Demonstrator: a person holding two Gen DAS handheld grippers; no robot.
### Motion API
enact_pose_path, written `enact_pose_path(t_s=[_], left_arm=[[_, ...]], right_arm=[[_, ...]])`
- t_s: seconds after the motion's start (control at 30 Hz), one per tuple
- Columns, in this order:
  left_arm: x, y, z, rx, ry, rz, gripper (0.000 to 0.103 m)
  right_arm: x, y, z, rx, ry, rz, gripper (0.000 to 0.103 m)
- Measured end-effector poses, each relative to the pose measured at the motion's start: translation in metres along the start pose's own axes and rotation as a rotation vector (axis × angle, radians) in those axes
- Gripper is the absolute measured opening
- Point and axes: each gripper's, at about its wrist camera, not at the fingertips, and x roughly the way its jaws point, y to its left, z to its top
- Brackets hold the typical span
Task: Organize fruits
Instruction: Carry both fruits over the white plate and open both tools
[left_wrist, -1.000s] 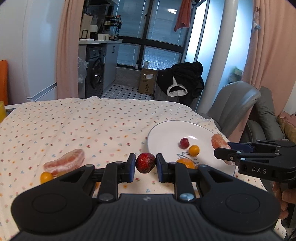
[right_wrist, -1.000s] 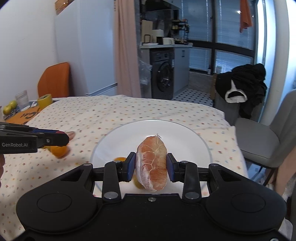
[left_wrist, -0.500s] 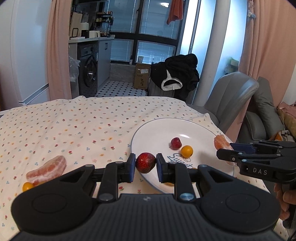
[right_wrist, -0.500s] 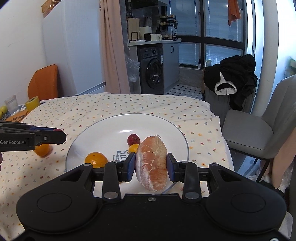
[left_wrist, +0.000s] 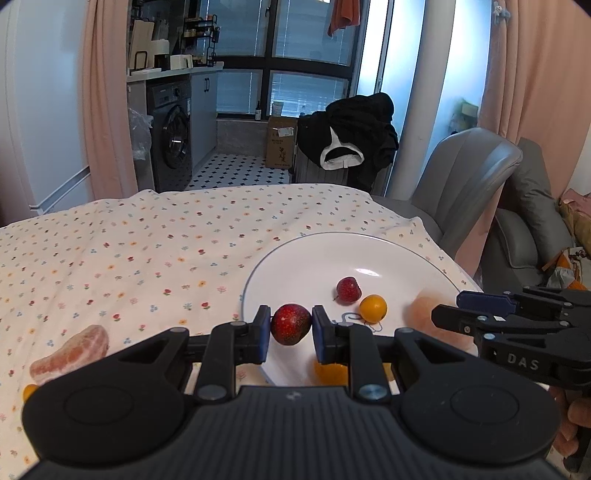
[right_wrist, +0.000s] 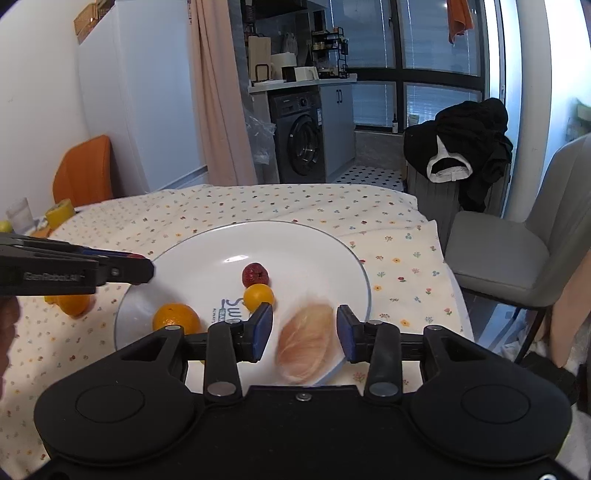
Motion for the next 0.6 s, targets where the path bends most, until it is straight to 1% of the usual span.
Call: enact_pose_path(t_s=[0.17,0.23,0.3,0.4,0.43,0.5,0.53,0.57,0.6], left_arm=[[0.008,-0.005,0.002,0.006,0.005,-0.014,0.022],[0.010,-0.007,0.003,0.006,0.005,-0.024,0.023],[0.010,-0.008,0.003,0.009,-0.001,-0.025,0.027],[0.010,-0.006,0.003,-0.002,0.008,-0.024,0.028],[0.009,-0.004,0.003,-0.006,0.011,-0.024,0.028],[0.007,-0.002,0.002,-0.008,0.015,-0.015,0.032],[0.005,-0.001,0.002,-0.006,0.015,-0.011,0.033],[0.002,0.000,0.002,-0.005,0.012,-0.010,0.037],[-0.001,0.001,0.001,-0.005,0.007,-0.011,0.040]], right_arm=[[-0.006,-0.001,-0.001,0.004,-0.016,0.008,0.052],[-0.007,-0.001,-0.002,0.008,-0.016,0.015,0.053],[-0.006,-0.001,-0.004,0.013,-0.013,0.015,0.055],[-0.006,0.000,-0.005,0.016,-0.011,0.016,0.058],[-0.007,0.001,-0.005,0.016,-0.015,0.018,0.061],[-0.009,0.003,-0.005,0.013,-0.026,0.023,0.068],[-0.010,0.004,-0.004,0.014,-0.031,0.025,0.074],[-0.011,0.005,-0.004,0.017,-0.038,0.029,0.080],[-0.012,0.006,-0.003,0.020,-0.047,0.036,0.081]])
